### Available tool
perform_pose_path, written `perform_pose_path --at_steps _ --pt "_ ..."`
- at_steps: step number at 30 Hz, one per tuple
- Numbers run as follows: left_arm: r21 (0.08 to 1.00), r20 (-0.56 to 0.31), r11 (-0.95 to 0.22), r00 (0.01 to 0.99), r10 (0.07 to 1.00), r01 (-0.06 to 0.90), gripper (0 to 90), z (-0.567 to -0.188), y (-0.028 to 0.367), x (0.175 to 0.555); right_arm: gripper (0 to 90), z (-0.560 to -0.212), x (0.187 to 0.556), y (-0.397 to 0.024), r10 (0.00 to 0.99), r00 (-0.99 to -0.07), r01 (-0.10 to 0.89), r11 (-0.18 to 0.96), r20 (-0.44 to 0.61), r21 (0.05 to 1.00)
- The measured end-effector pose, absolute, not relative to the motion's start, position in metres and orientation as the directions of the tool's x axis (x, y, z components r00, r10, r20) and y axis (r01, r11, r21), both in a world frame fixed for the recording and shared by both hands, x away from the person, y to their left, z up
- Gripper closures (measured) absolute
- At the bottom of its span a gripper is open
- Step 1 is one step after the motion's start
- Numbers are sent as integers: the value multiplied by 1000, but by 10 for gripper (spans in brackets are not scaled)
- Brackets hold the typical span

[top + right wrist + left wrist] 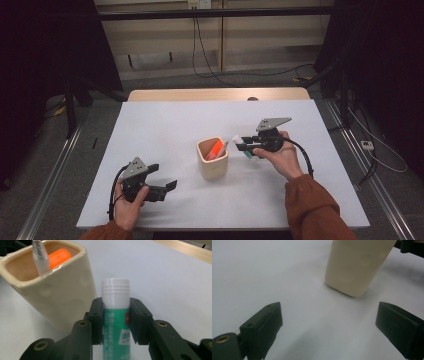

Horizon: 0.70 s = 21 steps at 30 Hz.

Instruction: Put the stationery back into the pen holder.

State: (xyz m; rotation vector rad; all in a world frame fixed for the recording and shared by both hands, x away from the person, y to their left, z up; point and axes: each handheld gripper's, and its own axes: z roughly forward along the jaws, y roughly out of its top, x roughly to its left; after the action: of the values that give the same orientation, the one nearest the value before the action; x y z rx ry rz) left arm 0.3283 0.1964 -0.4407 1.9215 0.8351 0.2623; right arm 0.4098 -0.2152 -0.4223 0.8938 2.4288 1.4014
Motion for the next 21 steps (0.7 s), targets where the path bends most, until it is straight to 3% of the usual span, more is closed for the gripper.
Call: perform_pose_path --at_steps 21 --pt "854 -164 -287 748 643 434 71 -440 197 326 663 -406 382 -224 667 -737 290 167 108 942"
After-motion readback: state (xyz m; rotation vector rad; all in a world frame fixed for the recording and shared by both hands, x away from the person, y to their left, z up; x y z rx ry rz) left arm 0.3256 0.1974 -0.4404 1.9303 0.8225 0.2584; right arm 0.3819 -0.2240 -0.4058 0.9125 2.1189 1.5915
